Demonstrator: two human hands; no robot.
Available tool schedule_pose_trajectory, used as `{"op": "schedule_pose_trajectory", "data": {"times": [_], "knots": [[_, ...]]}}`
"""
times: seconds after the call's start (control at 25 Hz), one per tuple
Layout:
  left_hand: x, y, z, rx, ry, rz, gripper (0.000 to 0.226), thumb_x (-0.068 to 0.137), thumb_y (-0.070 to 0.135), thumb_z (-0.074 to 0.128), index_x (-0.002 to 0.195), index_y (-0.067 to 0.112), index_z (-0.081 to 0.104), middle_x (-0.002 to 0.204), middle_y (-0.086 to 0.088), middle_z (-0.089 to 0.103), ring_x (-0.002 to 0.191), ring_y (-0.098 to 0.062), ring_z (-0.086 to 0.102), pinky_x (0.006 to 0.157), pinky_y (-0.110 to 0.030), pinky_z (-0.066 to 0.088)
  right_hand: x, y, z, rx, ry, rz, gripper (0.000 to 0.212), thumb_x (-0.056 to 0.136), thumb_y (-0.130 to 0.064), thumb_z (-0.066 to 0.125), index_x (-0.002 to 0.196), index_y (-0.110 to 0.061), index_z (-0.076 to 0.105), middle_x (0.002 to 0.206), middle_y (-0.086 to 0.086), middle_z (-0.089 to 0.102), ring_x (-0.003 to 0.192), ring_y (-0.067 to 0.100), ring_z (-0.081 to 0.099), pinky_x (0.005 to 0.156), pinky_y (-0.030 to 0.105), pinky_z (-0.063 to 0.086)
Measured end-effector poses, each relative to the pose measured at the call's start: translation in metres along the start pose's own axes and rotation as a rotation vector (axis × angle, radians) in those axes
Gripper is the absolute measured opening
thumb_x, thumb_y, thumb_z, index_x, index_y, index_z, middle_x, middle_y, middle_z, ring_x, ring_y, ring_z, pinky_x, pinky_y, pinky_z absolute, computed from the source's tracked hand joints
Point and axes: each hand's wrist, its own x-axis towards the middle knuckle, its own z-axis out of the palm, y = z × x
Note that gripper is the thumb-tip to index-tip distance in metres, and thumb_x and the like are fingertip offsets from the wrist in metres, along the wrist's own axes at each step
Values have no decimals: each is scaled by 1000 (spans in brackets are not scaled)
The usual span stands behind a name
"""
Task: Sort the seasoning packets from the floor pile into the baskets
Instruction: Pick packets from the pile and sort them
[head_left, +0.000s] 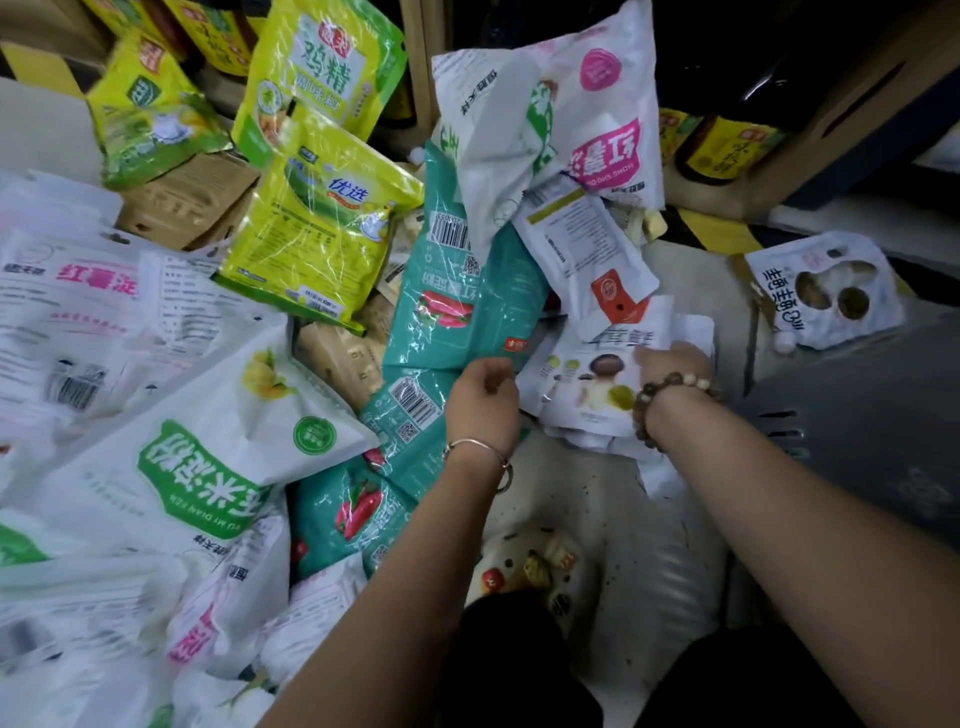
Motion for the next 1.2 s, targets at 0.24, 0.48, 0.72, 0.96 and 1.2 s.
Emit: {"op": "schedule_pose_trajectory", "data": {"times": [0.24, 0.48, 0.72, 0.96, 1.2], "knots": [[-11, 14, 1, -188, -143, -97, 20, 88, 14, 62, 108, 9, 61, 88, -3, 62, 74, -13, 57, 67, -25, 45, -15, 12, -37, 550, 125, -89, 23, 87, 4, 49, 104, -1, 63, 80, 3, 61, 66, 13, 54, 58, 23, 44], [-40, 27, 11, -420, -414, -111, 20, 79, -5, 65, 94, 10, 65, 92, -9, 70, 72, -15, 67, 69, -27, 57, -30, 21, -18, 535, -503, -52, 20, 89, 2, 50, 88, -11, 65, 90, 12, 69, 79, 28, 66, 72, 39, 53], [-39, 6, -6, -204, -148, -102, 27, 67, -10, 70, 72, 15, 63, 61, 7, 68, 51, -7, 65, 48, -19, 51, -12, 25, -16, -287, -119, -103, 20, 86, -20, 59, 88, -1, 65, 76, 10, 58, 73, 27, 57, 65, 26, 42], [-46, -12, -15, -226, -75, -138, 26, 64, -10, 73, 72, 13, 66, 70, -4, 71, 60, -19, 68, 56, -28, 55, -12, 22, 0, -120, -194, 119, 33, 84, -24, 63, 64, 1, 57, 52, 7, 61, 57, 24, 56, 61, 27, 48], [-43, -16, -38, -317, 97, -121, 29, 67, -19, 62, 76, 9, 65, 66, 0, 69, 55, -12, 65, 50, -21, 53, 2, 47, -24, 196, 184, -83, 17, 90, -3, 45, 100, 0, 58, 105, 16, 61, 98, 30, 57, 72, 24, 39]]}}
